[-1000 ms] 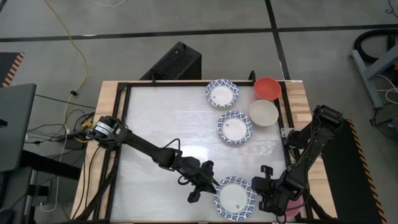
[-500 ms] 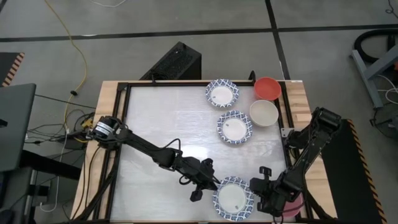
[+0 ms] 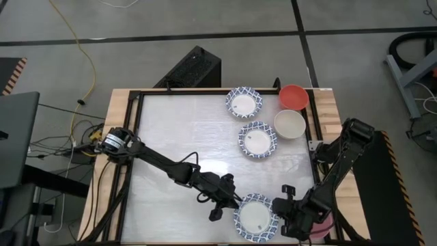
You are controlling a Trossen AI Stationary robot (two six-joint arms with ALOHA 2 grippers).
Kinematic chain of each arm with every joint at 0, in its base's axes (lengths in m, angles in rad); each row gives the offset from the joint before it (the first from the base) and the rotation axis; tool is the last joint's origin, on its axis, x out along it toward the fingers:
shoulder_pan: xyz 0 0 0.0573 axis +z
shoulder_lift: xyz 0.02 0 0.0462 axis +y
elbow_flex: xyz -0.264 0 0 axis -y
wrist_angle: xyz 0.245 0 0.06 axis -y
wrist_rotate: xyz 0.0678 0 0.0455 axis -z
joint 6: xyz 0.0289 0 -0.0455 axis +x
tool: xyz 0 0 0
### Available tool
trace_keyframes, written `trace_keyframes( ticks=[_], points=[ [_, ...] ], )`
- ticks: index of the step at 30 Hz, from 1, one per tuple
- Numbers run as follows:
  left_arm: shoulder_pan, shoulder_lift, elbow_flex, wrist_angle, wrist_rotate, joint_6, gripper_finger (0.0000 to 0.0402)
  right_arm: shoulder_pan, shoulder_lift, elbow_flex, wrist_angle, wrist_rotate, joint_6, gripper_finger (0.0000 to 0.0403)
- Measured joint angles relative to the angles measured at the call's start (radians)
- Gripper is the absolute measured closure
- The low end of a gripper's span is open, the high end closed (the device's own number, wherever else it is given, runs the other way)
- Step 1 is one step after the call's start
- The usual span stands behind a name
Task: Nest bowls inside each other
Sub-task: Stack the bottom right white blue patterned bowl on top of the bottom white blue patterned bowls
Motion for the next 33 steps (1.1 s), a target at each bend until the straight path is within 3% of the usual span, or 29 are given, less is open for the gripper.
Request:
trace_keyframes(
  ticks=[10, 20, 29, 33],
  points=[
    [0.0, -0.001, 0.0, -0.001, 0.001, 0.0, 0.0401, 0.0, 0.081, -0.001, 0.027, -0.048, 0.038, 0.0396],
    [0.015, -0.001, 0.0, 0.002, 0.003, 0.0, 0.0401, 0.0, 0.017, -0.001, -0.003, -0.038, 0.037, 0.039],
    [0.061, -0.033, -0.001, 0.007, 0.008, -0.058, 0.0401, -0.02, -0.148, -0.001, -0.123, 0.156, -0.01, 0.0389],
    [0.091, -0.081, -0.001, 0.004, 0.007, -0.07, 0.0401, -0.085, -0.224, -0.001, -0.205, 0.188, -0.037, 0.0388]
  ],
)
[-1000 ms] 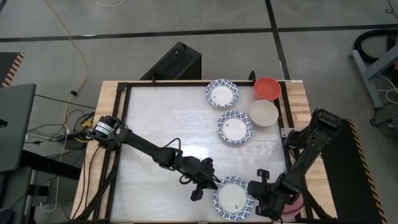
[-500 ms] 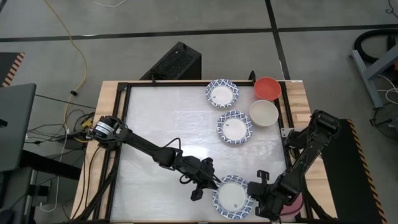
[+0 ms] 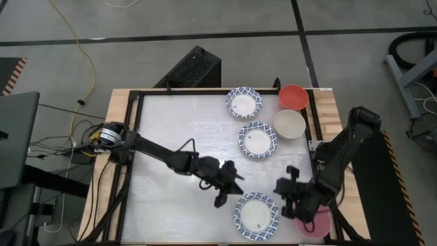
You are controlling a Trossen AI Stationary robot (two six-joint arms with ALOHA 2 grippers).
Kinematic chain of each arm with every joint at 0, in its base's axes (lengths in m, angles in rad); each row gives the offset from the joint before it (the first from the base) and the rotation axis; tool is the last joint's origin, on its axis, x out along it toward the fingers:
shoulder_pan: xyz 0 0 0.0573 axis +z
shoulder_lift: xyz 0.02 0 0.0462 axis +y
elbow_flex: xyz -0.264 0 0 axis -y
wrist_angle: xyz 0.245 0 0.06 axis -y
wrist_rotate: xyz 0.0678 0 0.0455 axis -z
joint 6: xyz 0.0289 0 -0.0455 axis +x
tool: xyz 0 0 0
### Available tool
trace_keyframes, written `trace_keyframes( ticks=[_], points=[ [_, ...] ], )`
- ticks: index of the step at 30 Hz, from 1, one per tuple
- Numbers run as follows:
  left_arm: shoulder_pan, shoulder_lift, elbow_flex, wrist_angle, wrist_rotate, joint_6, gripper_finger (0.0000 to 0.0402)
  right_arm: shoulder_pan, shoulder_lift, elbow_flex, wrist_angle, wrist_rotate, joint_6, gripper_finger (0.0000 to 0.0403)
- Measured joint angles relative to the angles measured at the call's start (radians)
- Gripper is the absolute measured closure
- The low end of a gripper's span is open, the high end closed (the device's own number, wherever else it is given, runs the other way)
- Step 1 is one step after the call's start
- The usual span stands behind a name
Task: Nest bowls inside each other
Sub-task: Stack the bottom right white blue patterned bowl on top of the bottom white blue patterned bowls
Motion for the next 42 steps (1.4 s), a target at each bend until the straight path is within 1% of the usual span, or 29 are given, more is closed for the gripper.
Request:
trace_keyframes(
  ticks=[2, 4, 7, 10, 11, 13, 17, 20, 23, 27, 30, 32, 34, 37, 39, 42],
  points=[
    [0.018, -0.03, 0.0, 0.003, 0.0, -0.007, 0.0401, -0.045, -0.028, 0.0, -0.035, 0.0, 0.007, 0.0388],
    [0.039, -0.061, 0.0, 0.002, -0.003, -0.048, 0.0401, -0.099, -0.051, 0.0, -0.084, 0.0, 0.065, 0.0388],
    [0.069, -0.107, 0.0, -0.003, -0.024, -0.138, 0.0401, -0.193, -0.073, 0.0, -0.211, -0.015, 0.254, 0.0379],
    [0.091, -0.146, 0.0, -0.005, -0.056, -0.213, 0.0401, -0.276, -0.079, 0.0, -0.353, -0.07, 0.445, 0.0356],
    [0.097, -0.156, 0.0, -0.005, -0.059, -0.229, 0.0401, -0.301, -0.079, 0.0, -0.395, -0.089, 0.495, 0.0348],
    [0.105, -0.177, 0.0, -0.011, -0.059, -0.251, 0.0401, -0.341, -0.078, 0.0, -0.457, -0.123, 0.545, 0.0333],
    [0.115, -0.216, 0.0, -0.024, -0.058, -0.29, 0.0401, -0.4, -0.078, 0.0, -0.459, -0.154, 0.571, 0.0315],
    [0.122, -0.246, 0.0, -0.025, -0.075, -0.309, 0.0401, -0.431, -0.078, 0.0, -0.452, -0.155, 0.604, 0.0304],
    [0.126, -0.28, 0.0, -0.032, -0.119, -0.313, 0.0401, -0.448, -0.071, 0.0, -0.452, -0.15, 0.668, 0.0287],
    [0.127, -0.322, 0.0, -0.069, -0.201, -0.266, 0.0401, -0.468, -0.071, -0.001, -0.46, -0.132, 0.737, 0.0252],
    [0.128, -0.349, 0.0, -0.108, -0.265, -0.233, 0.0397, -0.492, -0.072, -0.001, -0.478, -0.132, 0.768, 0.0222],
    [0.135, -0.364, 0.0, -0.125, -0.282, -0.216, 0.0389, -0.517, -0.072, -0.001, -0.483, -0.147, 0.765, 0.0204],
    [0.149, -0.378, 0.0, -0.148, -0.281, -0.209, 0.0378, -0.546, -0.073, -0.001, -0.479, -0.164, 0.744, 0.0191],
    [0.177, -0.393, 0.0, -0.183, -0.256, -0.209, 0.0357, -0.591, -0.073, -0.001, -0.473, -0.177, 0.706, 0.0181],
    [0.196, -0.398, 0.0, -0.203, -0.23, -0.209, 0.0343, -0.622, -0.073, -0.001, -0.458, -0.184, 0.665, 0.018],
    [0.231, -0.399, 0.0, -0.225, -0.157, -0.21, 0.0322, -0.665, -0.092, -0.001, -0.417, -0.183, 0.588, 0.0181]
  ],
)
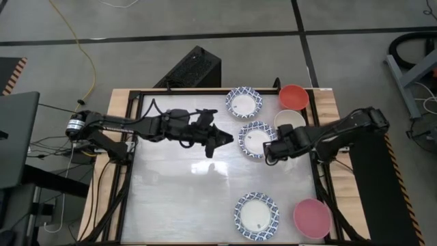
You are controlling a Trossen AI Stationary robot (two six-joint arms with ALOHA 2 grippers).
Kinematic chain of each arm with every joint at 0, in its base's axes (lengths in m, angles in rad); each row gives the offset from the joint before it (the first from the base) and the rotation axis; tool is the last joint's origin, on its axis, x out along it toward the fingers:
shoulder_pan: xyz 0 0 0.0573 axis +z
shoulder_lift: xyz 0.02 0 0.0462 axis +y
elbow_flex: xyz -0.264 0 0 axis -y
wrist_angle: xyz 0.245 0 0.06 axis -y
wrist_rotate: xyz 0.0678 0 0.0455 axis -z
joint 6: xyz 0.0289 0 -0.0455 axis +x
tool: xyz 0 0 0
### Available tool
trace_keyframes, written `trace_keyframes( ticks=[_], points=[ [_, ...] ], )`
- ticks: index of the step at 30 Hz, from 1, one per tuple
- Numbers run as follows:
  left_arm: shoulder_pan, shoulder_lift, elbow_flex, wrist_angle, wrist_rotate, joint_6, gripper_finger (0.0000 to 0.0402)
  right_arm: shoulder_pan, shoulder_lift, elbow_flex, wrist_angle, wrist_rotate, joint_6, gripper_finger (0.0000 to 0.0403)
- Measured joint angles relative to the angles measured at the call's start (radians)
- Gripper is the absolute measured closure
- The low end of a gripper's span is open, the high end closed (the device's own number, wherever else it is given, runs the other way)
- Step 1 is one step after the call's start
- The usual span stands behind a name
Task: Nest bowls inside each other
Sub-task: Stack the bottom right white blue patterned bowl on top of the bottom white blue patterned bowls
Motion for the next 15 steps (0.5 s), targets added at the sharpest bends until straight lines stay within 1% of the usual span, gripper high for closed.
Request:
trace_keyframes(
  ticks=[3, 6, 8, 12, 15],
  points=[
    [0.031, 0.0, 0.0, -0.018, 0.084, -0.005, 0.0306, -0.038, -0.039, 0.0, 0.042, 0.009, -0.091, 0.0183],
    [0.054, 0.0, 0.0, -0.041, 0.13, -0.004, 0.0294, -0.06, -0.096, -0.007, 0.056, 0.041, -0.155, 0.0184],
    [0.067, 0.001, 0.0, -0.045, 0.156, 0.005, 0.0288, -0.071, -0.154, -0.039, 0.095, 0.042, -0.19, 0.0184],
    [0.088, 0.001, 0.0, -0.044, 0.195, 0.008, 0.0282, -0.066, -0.31, -0.188, 0.263, 0.022, -0.188, 0.0184],
    [0.099, 0.001, 0.0, -0.047, 0.21, 0.008, 0.0282, -0.042, -0.41, -0.313, 0.408, 0.019, -0.137, 0.0184]
  ],
)
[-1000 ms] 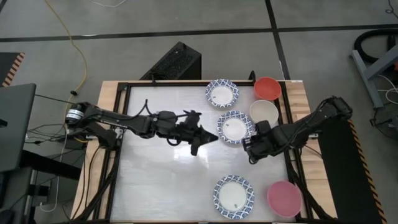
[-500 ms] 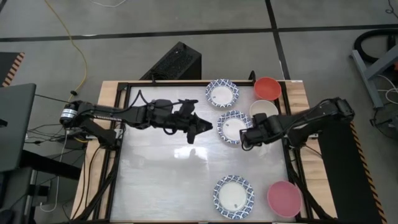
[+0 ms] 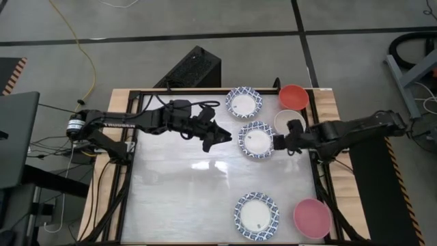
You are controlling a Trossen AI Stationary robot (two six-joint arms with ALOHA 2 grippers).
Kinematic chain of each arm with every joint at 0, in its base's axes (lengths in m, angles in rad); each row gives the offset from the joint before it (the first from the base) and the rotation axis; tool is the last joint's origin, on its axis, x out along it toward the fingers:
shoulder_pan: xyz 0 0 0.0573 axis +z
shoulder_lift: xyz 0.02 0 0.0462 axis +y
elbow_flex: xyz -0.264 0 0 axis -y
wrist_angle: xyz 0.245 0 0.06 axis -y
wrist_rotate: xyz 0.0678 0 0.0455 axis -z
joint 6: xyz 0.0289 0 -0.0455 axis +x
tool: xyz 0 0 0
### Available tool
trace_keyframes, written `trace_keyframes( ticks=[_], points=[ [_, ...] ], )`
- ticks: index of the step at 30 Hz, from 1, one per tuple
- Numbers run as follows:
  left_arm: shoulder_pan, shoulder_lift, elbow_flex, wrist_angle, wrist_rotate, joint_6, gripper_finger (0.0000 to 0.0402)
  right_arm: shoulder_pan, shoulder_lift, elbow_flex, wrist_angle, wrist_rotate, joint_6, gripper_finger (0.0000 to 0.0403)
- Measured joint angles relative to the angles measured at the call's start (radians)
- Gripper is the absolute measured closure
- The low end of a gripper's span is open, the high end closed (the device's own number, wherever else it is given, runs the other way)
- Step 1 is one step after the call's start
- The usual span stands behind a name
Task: Nest bowls inside each other
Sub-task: Stack the bottom right white blue patterned bowl on top of the bottom white blue patterned bowls
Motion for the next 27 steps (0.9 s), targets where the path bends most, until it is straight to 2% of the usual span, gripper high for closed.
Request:
trace_keyframes(
  ticks=[4, 11, 14, 27],
  points=[
    [0.015, 0.0, 0.0, -0.002, 0.001, -0.005, 0.0282, 0.025, -0.043, -0.121, 0.128, 0.004, 0.057, 0.0184],
    [0.047, 0.0, 0.0, -0.002, 0.001, -0.009, 0.0282, 0.065, -0.007, -0.204, 0.14, 0.04, 0.191, 0.0184],
    [0.056, 0.0, 0.0, -0.002, 0.001, -0.01, 0.0282, 0.066, 0.008, -0.21, 0.137, 0.067, 0.212, 0.0184],
    [0.06, 0.001, 0.0, -0.002, -0.002, -0.008, 0.0282, 0.002, 0.151, -0.21, 0.155, 0.065, 0.205, 0.0184]
  ],
)
